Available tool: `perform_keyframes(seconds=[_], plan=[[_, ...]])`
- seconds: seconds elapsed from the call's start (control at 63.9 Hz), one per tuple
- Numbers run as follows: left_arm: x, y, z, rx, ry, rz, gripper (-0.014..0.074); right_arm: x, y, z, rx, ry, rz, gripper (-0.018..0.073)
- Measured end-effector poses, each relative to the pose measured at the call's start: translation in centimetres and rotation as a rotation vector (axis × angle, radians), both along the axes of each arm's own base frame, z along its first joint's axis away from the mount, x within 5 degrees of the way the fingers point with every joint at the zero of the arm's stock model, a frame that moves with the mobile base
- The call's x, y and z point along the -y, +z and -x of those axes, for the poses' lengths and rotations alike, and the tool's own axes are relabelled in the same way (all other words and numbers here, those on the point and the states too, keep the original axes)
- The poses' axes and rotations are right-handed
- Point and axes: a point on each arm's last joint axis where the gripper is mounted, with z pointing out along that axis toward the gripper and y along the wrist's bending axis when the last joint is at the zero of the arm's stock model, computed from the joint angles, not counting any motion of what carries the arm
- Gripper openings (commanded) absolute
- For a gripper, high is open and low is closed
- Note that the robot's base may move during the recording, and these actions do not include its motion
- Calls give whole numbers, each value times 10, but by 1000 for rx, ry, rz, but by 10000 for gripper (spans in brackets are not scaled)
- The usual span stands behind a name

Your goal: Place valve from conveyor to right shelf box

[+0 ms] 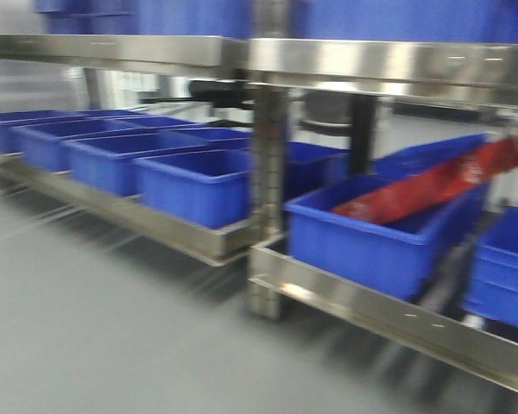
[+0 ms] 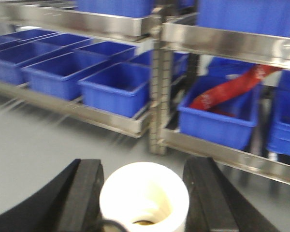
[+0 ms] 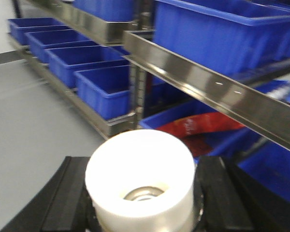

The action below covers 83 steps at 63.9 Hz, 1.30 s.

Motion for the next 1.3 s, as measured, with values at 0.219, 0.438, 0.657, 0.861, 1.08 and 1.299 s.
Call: perform_keyframes(seconds=[0.219,0.438,0.657,0.861,1.08,1.299], plan=[[0,0,0,0,0,0,-111,0,0,0,0,0,0,-152],[0,0,0,0,0,0,-111,0,0,0,0,0,0,-152],[0,0,0,0,0,0,-111,0,0,0,0,0,0,-152],[0,0,0,0,-1,2,-111,0,0,0,0,0,0,-152],[0,0,0,0,-1,2,-111,0,0,0,0,0,0,-152],[0,0,0,0,-1,2,-111,0,0,0,0,0,0,-152]])
